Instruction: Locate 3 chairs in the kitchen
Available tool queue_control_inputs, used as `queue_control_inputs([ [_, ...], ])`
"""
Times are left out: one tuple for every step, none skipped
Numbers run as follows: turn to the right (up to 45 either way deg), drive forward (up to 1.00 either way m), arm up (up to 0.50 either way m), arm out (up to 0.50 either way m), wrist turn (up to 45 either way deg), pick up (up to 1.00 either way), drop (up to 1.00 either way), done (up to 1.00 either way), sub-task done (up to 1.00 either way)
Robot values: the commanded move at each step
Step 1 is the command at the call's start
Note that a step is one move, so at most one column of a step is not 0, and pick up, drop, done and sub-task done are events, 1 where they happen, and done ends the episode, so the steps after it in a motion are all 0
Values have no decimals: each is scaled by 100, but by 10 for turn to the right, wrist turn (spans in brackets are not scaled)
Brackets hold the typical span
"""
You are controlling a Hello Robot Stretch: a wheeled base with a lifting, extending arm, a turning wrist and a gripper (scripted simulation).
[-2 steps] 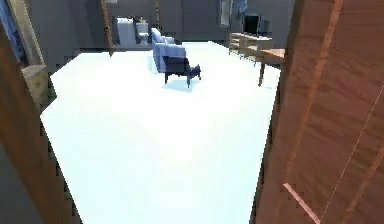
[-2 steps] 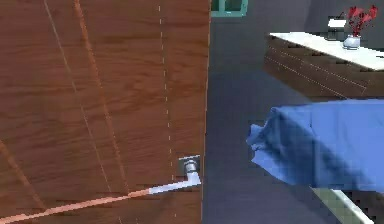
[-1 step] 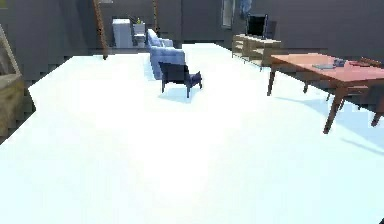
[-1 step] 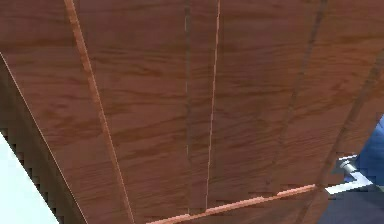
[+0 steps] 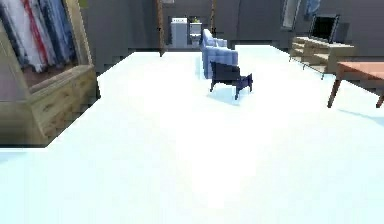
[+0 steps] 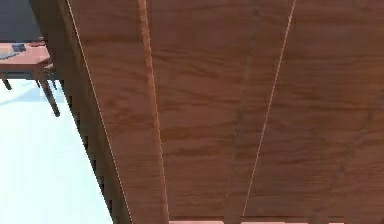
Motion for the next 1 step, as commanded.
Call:
queue_control_inputs([
  [0, 30, 0, 0, 0, 0, 0, 0, 0],
])
